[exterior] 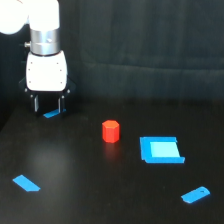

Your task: Pick up the red object from the table

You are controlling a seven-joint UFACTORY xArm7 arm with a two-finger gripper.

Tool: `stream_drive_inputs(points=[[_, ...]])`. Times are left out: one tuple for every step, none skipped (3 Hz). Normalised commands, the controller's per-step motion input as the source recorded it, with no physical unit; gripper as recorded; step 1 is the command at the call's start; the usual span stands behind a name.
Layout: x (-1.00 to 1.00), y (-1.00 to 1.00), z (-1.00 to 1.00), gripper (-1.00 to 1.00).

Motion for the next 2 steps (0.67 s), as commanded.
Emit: stream_drive_inputs(points=[[0.59,0.02,-0.1,0.96],[0.69,-0.17,-0.13,0.93]])
